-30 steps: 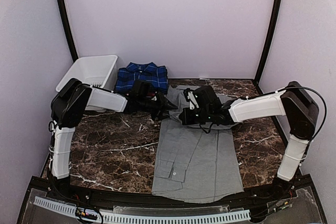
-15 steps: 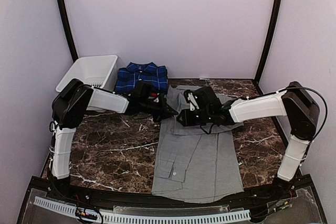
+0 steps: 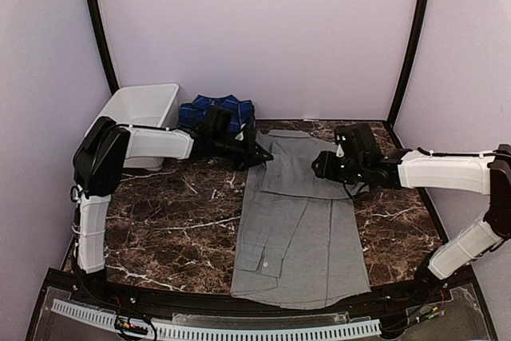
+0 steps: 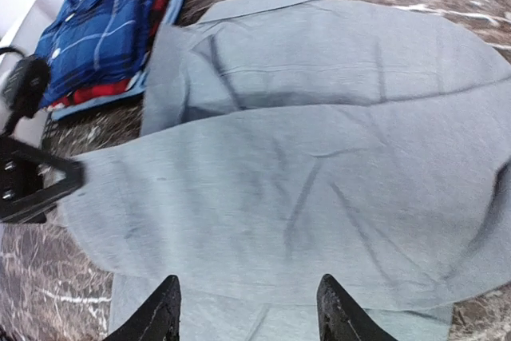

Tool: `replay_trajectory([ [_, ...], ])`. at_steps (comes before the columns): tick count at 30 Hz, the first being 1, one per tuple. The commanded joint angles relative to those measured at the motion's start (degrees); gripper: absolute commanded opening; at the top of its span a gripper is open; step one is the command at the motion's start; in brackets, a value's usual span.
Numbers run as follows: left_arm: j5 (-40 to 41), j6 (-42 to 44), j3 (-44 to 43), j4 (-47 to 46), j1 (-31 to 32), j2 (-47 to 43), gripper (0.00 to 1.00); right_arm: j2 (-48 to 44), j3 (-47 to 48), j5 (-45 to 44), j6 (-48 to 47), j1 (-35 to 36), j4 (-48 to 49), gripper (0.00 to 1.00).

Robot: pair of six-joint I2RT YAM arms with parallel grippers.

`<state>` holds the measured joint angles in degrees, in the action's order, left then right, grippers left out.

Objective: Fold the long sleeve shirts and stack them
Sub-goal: Pass from the right arm to the left, then pick up the corner of the shirt from the center of the board.

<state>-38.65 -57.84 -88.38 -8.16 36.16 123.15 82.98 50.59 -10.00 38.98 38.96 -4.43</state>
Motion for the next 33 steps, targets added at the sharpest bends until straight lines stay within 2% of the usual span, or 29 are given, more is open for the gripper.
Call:
replay_trajectory([
  [1,1.4,7.0,-4.2,3.5,-0.4,-9.0,0.0,-4.9,-5.9,-3.4,6.7,-4.1,-3.3,0.57],
  [8,4.2,13.4,-6.8,8.5,-1.0,-14.5,0.0,-9.9,-11.5,-1.9,9.6,-10.4,-3.5,0.59],
  [16,7.5,13.8,-3.0,13.0,-4.2,-19.6,0.0,-8.4,-10.9,0.9,7.5,-15.7,-2.3,0.6],
  [19,7.3,14.1,-0.6,12.7,-6.4,-20.7,0.0,-7.2,-10.5,2.2,7.0,-15.7,-2.3,0.6],
  [26,6.9,15.1,-1.1,13.4,-8.9,-21.5,0.0,-6.1,-11.5,5.8,7.4,-14.9,-5.4,0.59],
  [33,5.8,15.6,-2.6,13.4,-9.1,-20.6,0.0,-6.8,-12.7,3.5,12.8,-5.8,-16.5,0.59],
])
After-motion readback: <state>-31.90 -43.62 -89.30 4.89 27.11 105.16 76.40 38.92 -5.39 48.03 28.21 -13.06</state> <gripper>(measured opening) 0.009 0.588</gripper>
